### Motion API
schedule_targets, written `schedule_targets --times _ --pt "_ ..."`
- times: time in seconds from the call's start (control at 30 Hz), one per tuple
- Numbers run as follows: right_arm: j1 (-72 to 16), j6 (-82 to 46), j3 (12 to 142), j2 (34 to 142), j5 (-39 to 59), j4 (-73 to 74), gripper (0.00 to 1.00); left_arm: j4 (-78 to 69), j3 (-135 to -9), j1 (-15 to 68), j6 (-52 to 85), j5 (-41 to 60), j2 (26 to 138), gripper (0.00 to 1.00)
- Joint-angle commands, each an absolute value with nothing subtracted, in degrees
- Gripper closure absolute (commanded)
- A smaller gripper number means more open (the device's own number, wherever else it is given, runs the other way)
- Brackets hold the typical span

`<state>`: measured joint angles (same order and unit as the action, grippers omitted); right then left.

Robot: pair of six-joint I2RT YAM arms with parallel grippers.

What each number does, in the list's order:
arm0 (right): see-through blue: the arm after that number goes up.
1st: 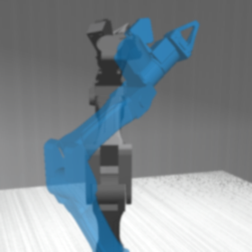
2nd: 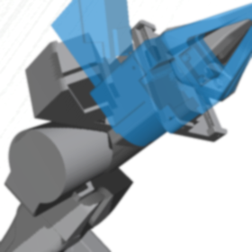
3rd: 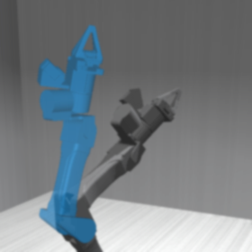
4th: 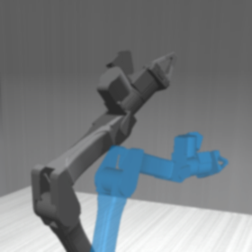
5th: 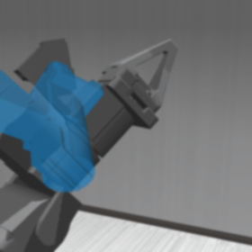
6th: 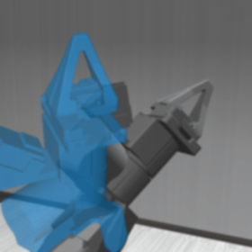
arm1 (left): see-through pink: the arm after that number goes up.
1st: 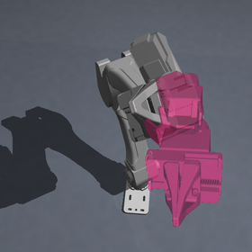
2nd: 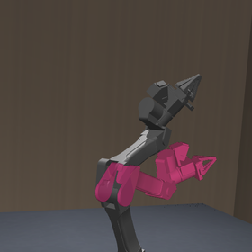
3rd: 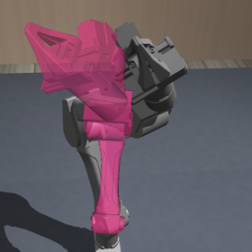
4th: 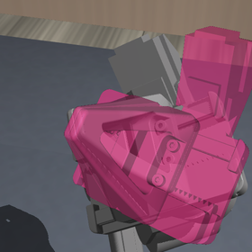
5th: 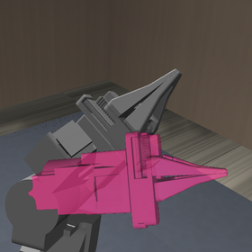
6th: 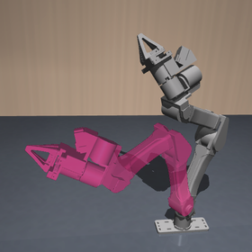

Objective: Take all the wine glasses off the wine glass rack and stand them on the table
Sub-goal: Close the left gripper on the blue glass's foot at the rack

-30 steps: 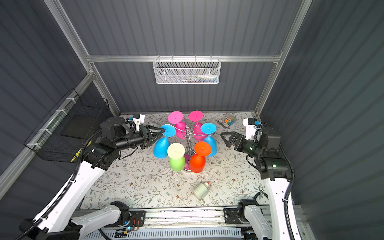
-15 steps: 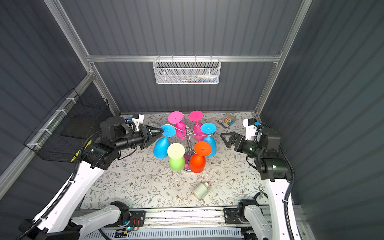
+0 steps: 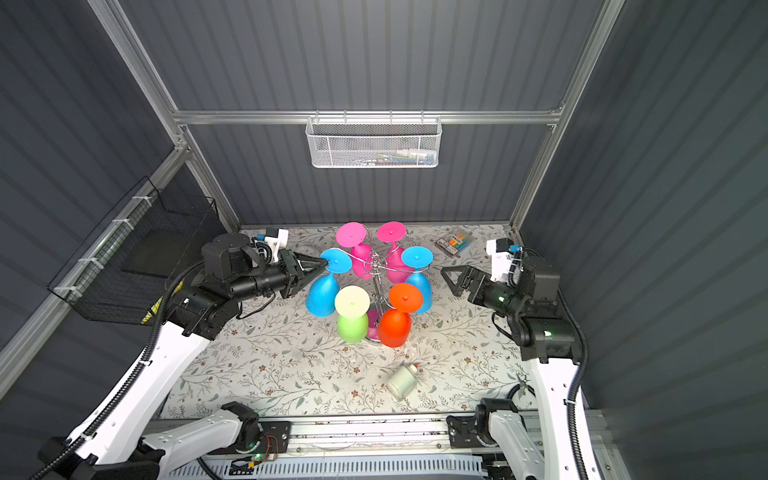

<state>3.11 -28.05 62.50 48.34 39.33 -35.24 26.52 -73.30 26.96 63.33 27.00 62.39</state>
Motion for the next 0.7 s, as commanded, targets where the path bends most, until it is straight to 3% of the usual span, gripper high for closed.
schedule_targets --times 0.0,0.67 --pt "3.1 -28.0 62.1 47.6 39.2 -35.7 0.01 25.1 -72.6 27.2 63.5 27.9 62.4 0.82" --pt "3.0 -28.6 61.8 46.1 39.0 -36.0 0.01 20.2 -67.1 27.2 68.7 26.8 58.4 0.99"
